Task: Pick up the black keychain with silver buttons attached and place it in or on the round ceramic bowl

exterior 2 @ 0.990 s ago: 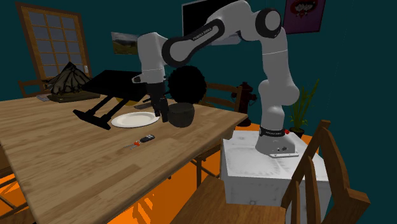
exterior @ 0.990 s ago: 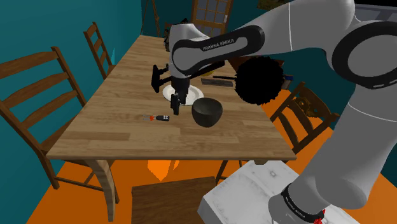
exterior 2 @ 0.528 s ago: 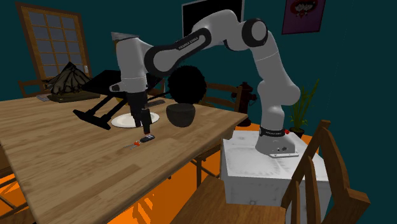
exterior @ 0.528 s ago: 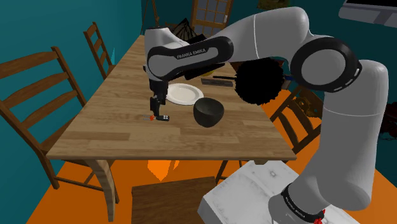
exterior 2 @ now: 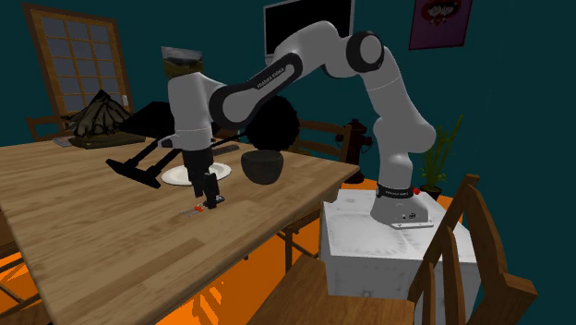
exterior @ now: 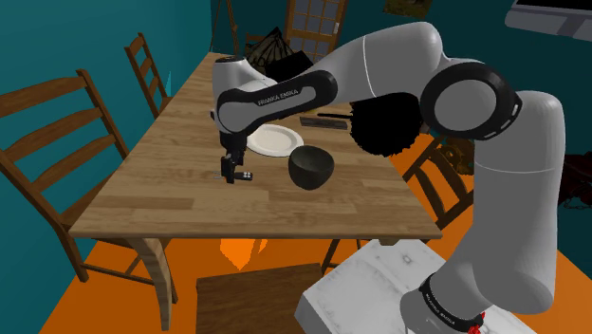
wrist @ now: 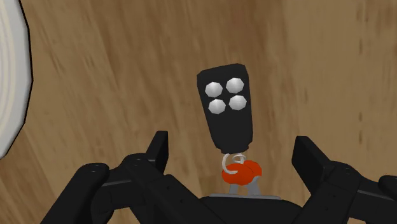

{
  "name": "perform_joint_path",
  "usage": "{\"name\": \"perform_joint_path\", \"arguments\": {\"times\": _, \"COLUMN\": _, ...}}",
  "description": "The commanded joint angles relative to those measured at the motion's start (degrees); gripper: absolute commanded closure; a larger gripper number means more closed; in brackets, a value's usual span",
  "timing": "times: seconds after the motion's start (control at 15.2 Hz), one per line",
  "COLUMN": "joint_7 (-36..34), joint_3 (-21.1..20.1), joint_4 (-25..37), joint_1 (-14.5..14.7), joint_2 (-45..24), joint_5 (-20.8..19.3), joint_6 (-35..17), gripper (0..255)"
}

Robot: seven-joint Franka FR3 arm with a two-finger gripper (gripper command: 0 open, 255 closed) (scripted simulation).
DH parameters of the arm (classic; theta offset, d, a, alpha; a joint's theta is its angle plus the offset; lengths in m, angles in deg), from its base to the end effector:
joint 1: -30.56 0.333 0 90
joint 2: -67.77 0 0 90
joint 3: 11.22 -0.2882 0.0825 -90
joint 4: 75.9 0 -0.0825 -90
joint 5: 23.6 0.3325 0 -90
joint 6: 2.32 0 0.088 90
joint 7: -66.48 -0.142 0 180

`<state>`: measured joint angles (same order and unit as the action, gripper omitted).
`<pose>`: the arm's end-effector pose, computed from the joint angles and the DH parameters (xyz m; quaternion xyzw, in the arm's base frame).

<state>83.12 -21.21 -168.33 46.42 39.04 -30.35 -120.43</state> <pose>0.5656 0.2514 0.3019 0.9246 0.3802 -0.0214 0.0111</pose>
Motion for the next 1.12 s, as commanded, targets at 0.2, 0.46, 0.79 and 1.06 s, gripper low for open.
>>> {"name": "perform_joint_path", "arguments": {"times": 0.2, "joint_7": -0.04, "joint_3": 0.03, "joint_4": -0.23, "joint_1": 0.02, "joint_2": -0.28, "joint_5": -0.06, "joint_6": -0.54, "gripper": 0}}
{"name": "perform_joint_path", "arguments": {"times": 0.46, "joint_7": -0.04, "joint_3": 0.03, "joint_4": -0.22, "joint_1": 0.02, "joint_2": -0.28, "joint_5": -0.06, "joint_6": -0.52, "gripper": 0}}
{"name": "perform_joint_path", "arguments": {"times": 0.79, "joint_7": -0.07, "joint_3": 0.02, "joint_4": -0.36, "joint_1": 0.03, "joint_2": -0.25, "joint_5": -0.07, "joint_6": -0.65, "gripper": 255}}
{"name": "perform_joint_path", "arguments": {"times": 1.06, "joint_7": -0.07, "joint_3": 0.03, "joint_4": 0.18, "joint_1": 0.07, "joint_2": -0.51, "joint_5": -0.08, "joint_6": -0.36, "gripper": 255}}
